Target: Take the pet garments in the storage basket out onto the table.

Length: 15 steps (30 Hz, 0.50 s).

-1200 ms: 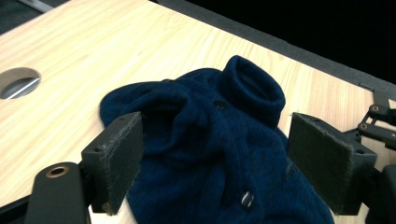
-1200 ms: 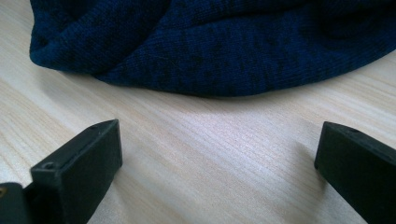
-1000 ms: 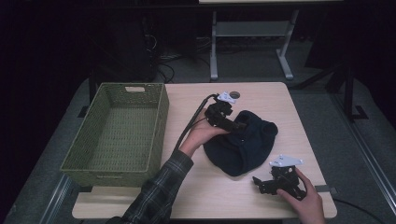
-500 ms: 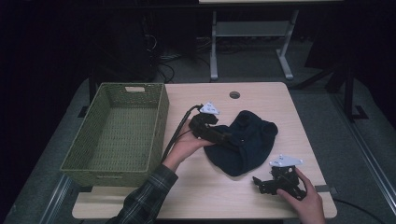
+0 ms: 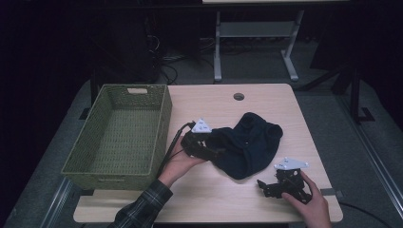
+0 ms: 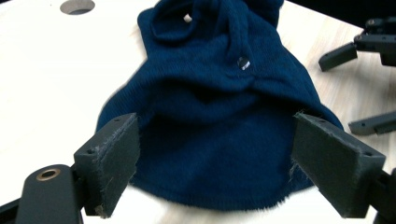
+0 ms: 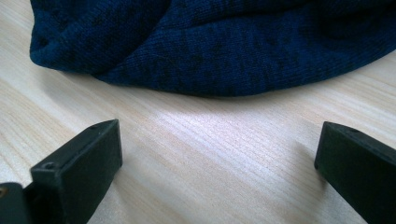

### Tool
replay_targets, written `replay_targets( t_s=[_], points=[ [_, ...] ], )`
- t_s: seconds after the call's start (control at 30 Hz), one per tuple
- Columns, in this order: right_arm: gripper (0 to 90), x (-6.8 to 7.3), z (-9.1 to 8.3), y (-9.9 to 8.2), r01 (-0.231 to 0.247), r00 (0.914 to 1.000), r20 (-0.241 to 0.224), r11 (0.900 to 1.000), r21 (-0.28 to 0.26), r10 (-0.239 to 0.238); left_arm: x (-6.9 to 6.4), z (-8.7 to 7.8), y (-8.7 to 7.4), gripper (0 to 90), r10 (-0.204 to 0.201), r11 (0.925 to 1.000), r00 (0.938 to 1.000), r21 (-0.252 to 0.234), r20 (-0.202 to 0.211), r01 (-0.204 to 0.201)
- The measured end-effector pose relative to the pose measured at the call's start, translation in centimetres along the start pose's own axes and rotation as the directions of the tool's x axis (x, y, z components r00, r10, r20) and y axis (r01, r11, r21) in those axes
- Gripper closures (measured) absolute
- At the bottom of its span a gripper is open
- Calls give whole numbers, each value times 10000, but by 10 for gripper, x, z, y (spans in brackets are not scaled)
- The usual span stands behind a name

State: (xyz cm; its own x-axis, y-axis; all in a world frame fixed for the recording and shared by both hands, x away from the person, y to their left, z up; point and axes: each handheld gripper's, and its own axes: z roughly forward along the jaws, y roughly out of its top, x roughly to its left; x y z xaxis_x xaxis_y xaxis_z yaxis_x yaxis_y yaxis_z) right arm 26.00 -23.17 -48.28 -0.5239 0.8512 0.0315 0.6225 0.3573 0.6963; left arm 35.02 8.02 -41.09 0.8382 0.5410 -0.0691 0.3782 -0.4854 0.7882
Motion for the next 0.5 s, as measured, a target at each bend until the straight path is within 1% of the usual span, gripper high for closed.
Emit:
replay_targets(
  t_s=[0.07, 0.13, 0.17, 0.23, 0.37, 0.5],
  points=[
    [5, 0, 0, 0, 12, 10000, 0, 10000, -1, -12, -1, -1, -5, 152, -31, 9999, 10000, 131, 38, 31],
    [5, 0, 0, 0, 7, 10000, -1, 10000, -2, -7, -1, -1, -11, 150, -12, 9999, 10000, 133, -9, 12],
    [5, 0, 0, 0, 10, 10000, 0, 10000, 1, -10, -1, -1, -14, 150, -63, 9999, 10000, 121, -1, 63],
    [5, 0, 0, 0, 8, 10000, 1, 10000, 3, -8, -1, -2, -18, 149, -56, 9996, 9999, 266, -84, 58],
    [5, 0, 0, 0, 9, 10000, 11, 10000, -22, -9, -1, -4, -27, 143, -90, 9989, 9999, 464, -62, 92],
    [5, 0, 0, 0, 37, 10000, 8, 10000, -22, -37, -5, -5, -33, 143, -19, 9984, 9997, 569, -245, 33]
  ],
)
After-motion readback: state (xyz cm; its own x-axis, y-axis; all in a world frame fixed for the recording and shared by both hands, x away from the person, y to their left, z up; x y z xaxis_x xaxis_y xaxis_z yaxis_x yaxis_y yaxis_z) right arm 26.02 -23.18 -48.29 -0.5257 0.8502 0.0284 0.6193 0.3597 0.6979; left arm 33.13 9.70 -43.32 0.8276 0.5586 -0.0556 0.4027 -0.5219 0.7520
